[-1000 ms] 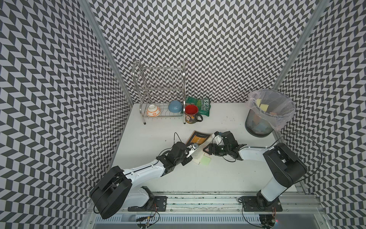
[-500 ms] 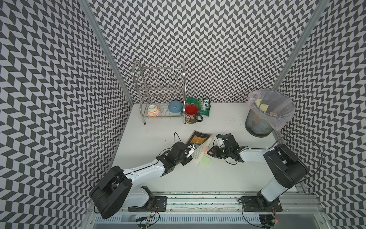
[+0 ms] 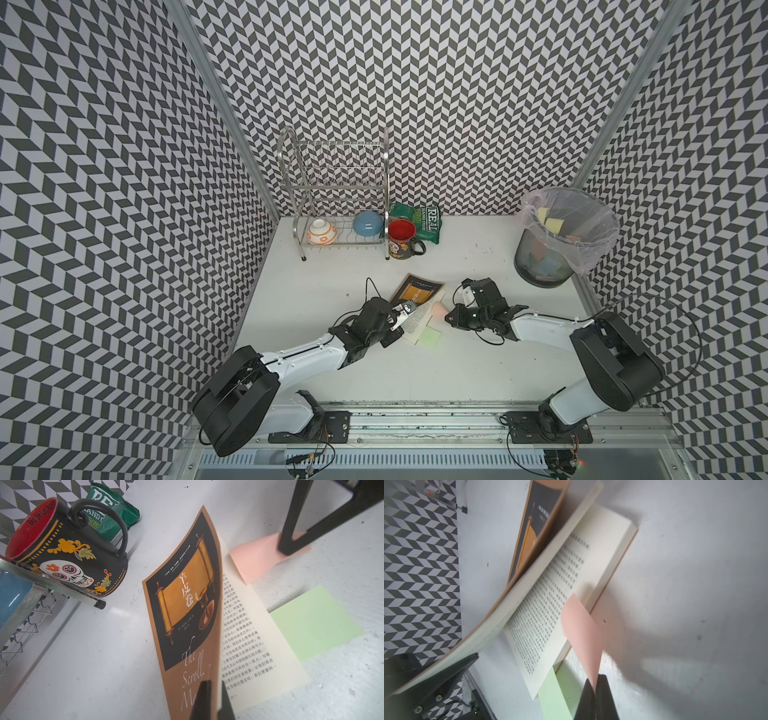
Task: Peel off the used sticky note
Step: Tear off the note from the book, then place the note in the trash bin.
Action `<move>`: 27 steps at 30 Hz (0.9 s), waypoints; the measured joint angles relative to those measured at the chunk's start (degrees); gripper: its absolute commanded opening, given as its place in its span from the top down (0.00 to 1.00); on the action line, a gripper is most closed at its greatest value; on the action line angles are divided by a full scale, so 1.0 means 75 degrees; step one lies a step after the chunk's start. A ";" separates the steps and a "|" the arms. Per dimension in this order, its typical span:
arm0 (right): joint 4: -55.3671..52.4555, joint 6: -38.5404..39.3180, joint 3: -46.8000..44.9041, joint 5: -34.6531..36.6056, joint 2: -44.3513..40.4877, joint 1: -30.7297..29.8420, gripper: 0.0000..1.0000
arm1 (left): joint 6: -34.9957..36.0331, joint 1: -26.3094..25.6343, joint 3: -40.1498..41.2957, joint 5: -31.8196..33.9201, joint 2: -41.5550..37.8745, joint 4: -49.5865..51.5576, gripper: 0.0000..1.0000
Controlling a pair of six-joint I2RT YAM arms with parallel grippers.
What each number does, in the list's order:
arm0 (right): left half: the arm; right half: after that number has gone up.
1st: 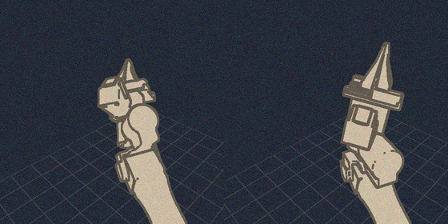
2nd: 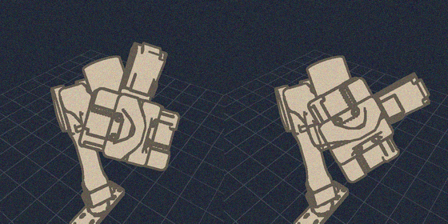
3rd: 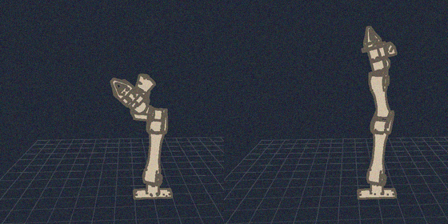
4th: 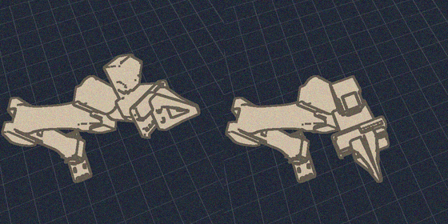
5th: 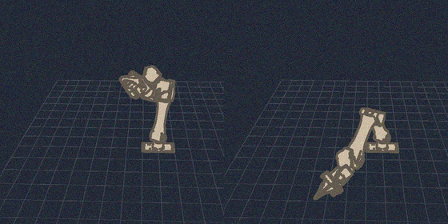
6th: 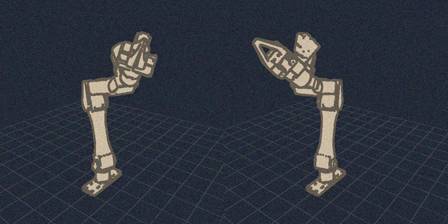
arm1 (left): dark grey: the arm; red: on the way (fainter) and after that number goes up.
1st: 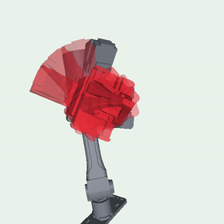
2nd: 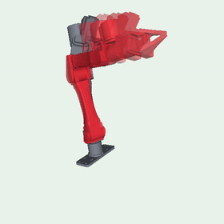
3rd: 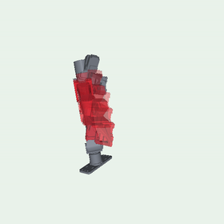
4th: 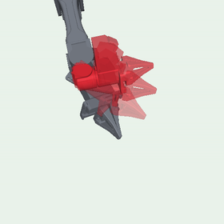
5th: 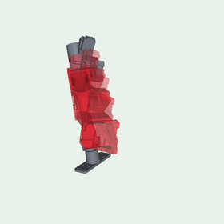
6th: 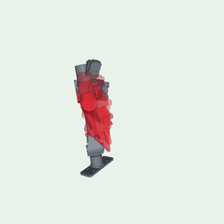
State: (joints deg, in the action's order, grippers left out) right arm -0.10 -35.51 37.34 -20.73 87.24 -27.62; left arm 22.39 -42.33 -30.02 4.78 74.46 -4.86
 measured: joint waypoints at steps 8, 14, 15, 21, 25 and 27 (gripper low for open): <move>-0.1661 0.0460 0.0388 0.0685 -0.1749 0.0624 1.00 | -0.0023 0.0003 -0.0003 -0.0058 0.0000 0.0032 1.00; -0.2771 0.0571 0.2095 0.1122 -0.3139 0.1594 1.00 | -0.0038 0.0020 -0.0015 -0.0216 0.0000 0.0105 1.00; -0.2844 0.0574 0.2471 0.1212 -0.3261 0.1868 1.00 | -0.0044 0.0020 -0.0015 -0.0224 0.0000 0.0108 1.00; -0.3214 0.0662 0.4838 0.1629 -0.2838 0.3585 1.00 | -0.0055 0.0020 -0.0015 -0.0245 0.0009 0.0140 1.00; -0.3465 0.0793 0.6140 0.1830 -0.1763 0.4514 1.00 | -0.0058 0.0020 -0.0015 -0.0280 0.0035 0.0152 1.00; -0.3561 0.0825 0.6618 0.1935 -0.1087 0.4948 0.98 | -0.0061 0.0020 -0.0026 -0.0291 0.0038 0.0166 1.00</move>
State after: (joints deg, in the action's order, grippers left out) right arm -26.81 -29.32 86.98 -6.22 79.09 9.50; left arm 21.93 -42.17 -30.22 2.59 74.74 -3.62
